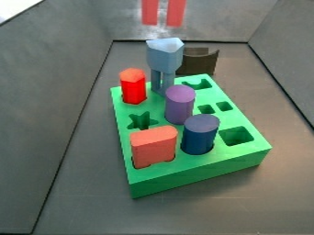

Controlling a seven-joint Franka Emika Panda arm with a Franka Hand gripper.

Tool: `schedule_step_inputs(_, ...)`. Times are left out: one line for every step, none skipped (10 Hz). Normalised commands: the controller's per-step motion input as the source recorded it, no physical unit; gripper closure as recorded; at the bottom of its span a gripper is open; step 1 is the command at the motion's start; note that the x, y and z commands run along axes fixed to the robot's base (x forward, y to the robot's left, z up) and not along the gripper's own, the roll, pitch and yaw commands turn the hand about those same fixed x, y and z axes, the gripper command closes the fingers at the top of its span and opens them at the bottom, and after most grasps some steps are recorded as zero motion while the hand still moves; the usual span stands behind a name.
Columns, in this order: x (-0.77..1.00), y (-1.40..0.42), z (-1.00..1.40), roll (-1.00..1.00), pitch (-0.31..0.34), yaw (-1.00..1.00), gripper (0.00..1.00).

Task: Pick up the double-square object. Move up. Rotate the double-square object. Place the double-square object on the fixture. Regrasp the double-square object. Move to above the board. Insert the double-square object.
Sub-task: Move to above the board, then insert the double-square object.

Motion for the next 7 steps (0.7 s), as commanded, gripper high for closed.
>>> schedule_step_inputs(-0.14, -0.19, 0.05, -1.0, 0.018, -0.02, 1.0)
schedule_step_inputs(-0.08, -0.04, 0.02, -1.0, 0.006, -0.02, 1.0)
schedule_step_inputs(-0.06, 0.01, 0.0, -0.91, -0.011, -0.02, 1.0)
schedule_step_inputs(-0.06, 0.02, 0.0, -0.66, -0.025, -0.01, 1.0)
schedule_step_inputs(-0.05, 0.01, 0.0, -0.39, -0.028, -0.01, 1.0)
schedule_step_inputs(-0.04, 0.01, 0.0, -0.24, -0.026, 0.0, 1.0)
schedule_step_inputs(0.0, 0.0, -0.05, 0.0, 0.0, 0.0, 1.0)
